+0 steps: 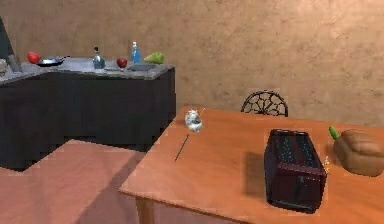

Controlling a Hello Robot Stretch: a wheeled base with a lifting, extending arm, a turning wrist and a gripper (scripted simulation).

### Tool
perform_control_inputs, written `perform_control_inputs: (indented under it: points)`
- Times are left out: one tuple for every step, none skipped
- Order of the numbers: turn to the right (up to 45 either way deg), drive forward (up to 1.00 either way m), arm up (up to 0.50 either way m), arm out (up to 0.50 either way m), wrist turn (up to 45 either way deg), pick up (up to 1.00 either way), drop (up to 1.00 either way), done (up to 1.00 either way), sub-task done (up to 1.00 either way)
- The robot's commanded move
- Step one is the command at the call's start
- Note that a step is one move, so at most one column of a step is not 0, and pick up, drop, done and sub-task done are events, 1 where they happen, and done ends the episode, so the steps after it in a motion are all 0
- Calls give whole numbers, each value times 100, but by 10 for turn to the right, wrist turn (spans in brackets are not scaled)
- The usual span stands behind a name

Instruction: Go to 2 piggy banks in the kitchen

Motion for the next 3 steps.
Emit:
perform_control_inputs:
  points:
    - [0, 0, 0, 0, 0, 0, 0, 0, 100]
    - [-450, 0, 0, 0, 0, 0, 0, 0, 0]
    - [-300, 0, 0, 0, 0, 0, 0, 0, 0]
